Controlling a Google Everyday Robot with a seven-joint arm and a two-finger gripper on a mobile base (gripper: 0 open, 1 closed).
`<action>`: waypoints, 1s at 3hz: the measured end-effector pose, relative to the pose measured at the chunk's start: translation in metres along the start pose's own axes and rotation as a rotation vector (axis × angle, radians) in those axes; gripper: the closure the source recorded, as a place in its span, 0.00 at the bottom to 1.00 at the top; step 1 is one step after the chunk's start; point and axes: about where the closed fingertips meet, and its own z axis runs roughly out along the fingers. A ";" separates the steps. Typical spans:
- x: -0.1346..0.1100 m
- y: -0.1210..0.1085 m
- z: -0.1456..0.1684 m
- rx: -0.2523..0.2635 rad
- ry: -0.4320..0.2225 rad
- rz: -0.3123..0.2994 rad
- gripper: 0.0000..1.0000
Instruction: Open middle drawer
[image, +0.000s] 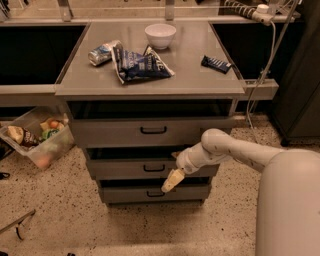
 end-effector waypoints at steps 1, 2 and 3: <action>-0.012 -0.008 0.011 0.070 -0.046 -0.071 0.00; -0.011 -0.022 0.031 0.091 -0.054 -0.095 0.00; 0.002 -0.031 0.047 0.054 -0.028 -0.063 0.00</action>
Offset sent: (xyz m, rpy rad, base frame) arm 0.0450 0.0219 -0.0489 -0.0059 -0.1219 0.0266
